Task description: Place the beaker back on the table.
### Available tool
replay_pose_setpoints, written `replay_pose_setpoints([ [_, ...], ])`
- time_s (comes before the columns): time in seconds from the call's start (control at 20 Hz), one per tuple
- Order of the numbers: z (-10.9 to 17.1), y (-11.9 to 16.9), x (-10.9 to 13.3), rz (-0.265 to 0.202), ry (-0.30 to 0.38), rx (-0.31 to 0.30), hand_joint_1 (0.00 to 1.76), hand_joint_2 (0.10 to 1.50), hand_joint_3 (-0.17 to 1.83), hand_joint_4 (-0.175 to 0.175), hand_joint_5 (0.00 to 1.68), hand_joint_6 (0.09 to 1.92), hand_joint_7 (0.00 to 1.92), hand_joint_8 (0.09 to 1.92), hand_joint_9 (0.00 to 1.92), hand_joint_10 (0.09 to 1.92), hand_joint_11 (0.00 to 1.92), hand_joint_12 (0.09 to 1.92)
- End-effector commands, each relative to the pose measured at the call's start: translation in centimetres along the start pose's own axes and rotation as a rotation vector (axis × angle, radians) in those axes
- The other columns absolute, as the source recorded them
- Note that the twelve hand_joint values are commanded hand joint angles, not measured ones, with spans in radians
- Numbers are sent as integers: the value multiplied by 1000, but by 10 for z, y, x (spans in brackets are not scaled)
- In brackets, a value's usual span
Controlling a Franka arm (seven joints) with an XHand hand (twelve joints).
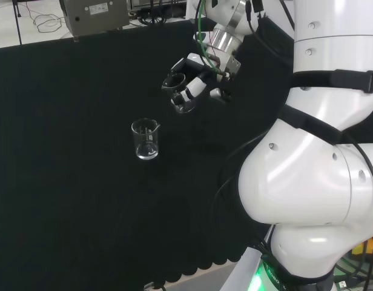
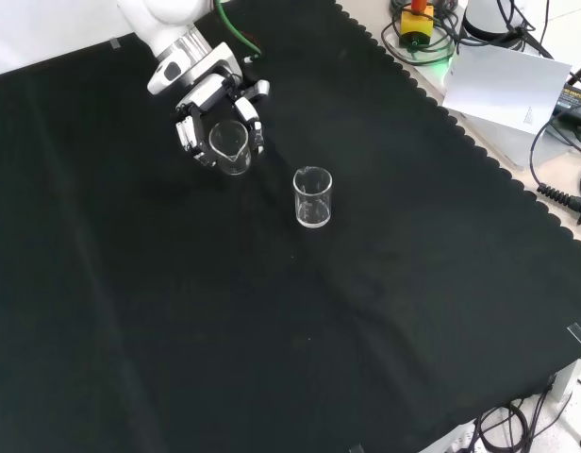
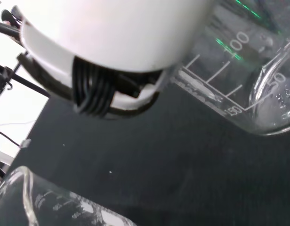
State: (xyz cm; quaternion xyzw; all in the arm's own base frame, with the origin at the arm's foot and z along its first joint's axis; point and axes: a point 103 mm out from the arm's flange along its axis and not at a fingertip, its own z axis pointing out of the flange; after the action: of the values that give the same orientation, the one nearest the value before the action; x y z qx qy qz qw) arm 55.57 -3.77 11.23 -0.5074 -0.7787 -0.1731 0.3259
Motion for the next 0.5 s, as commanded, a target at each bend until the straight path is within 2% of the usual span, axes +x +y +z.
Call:
replay_pose_setpoints([
  [0.05,10,8,-6,-24,48,-12,1448,490,825,-175,1310,649,1440,544,1620,87,1058,775],
  [0.5,23,19,-26,-9,72,-6,1446,499,819,-175,1301,691,1433,573,1603,87,1040,790],
])
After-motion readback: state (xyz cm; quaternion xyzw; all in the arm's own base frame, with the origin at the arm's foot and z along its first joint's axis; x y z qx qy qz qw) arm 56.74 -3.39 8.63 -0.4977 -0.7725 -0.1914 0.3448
